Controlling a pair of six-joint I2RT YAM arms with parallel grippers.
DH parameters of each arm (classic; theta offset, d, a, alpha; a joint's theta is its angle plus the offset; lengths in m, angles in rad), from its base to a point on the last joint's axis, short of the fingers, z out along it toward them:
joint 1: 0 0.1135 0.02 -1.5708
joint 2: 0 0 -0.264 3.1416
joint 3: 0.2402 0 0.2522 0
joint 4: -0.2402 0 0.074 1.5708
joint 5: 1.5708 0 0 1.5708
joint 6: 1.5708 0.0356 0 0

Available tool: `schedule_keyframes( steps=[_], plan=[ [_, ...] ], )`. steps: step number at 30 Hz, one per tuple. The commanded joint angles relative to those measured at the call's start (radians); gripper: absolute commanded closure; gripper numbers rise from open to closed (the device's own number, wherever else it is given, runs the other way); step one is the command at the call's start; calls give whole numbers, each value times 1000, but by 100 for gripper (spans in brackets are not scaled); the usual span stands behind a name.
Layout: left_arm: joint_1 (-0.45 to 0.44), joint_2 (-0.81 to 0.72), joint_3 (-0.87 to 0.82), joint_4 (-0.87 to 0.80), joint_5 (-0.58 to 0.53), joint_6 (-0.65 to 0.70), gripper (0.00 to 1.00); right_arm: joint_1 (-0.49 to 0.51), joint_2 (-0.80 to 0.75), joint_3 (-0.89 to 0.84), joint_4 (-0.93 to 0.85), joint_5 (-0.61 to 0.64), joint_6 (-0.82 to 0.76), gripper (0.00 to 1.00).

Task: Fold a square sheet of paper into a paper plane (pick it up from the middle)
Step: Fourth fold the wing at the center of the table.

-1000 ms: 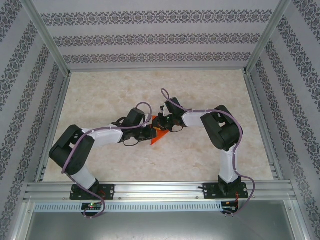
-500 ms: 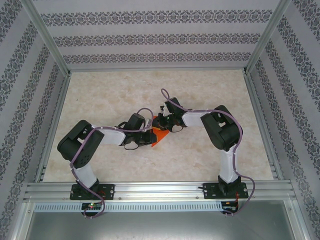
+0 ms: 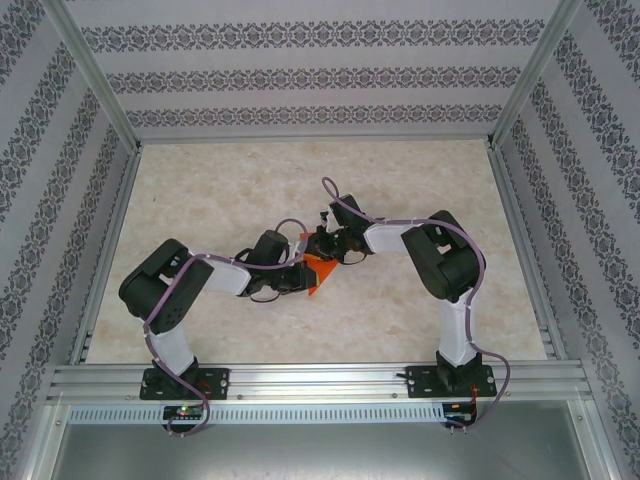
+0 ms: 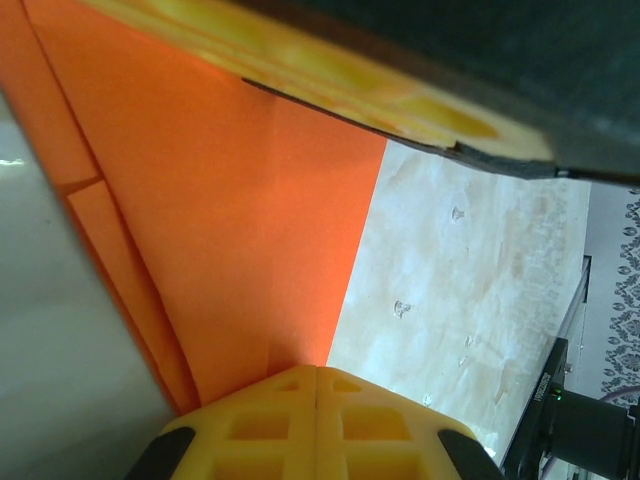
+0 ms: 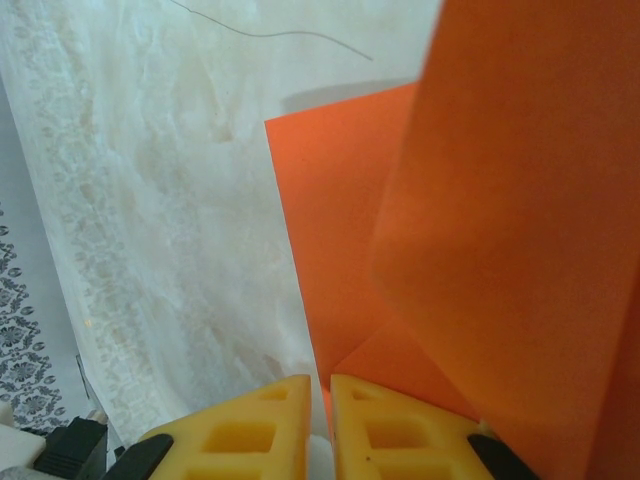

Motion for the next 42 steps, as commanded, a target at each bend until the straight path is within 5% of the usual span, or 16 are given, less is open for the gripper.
schedule_keyframes(
  steps=[1, 15, 23, 35, 42],
  plan=[
    [-35, 0, -63, -111, 30, -13, 97, 1, 59, -16, -90, 91, -26, 86],
    [-39, -150, -136, -133, 78, -27, 95, 6, 53, -36, -66, 100, -1, 86],
    [0, -351, -74, -242, -97, -19, 95, 19, 9, -109, 33, 128, 95, 86],
    [21, -180, 21, -90, -7, -30, 95, 87, -66, -236, 207, 237, 319, 86],
    [21, -89, 64, -86, -53, -5, 95, 99, -71, -236, 218, 243, 336, 86]
  ],
)
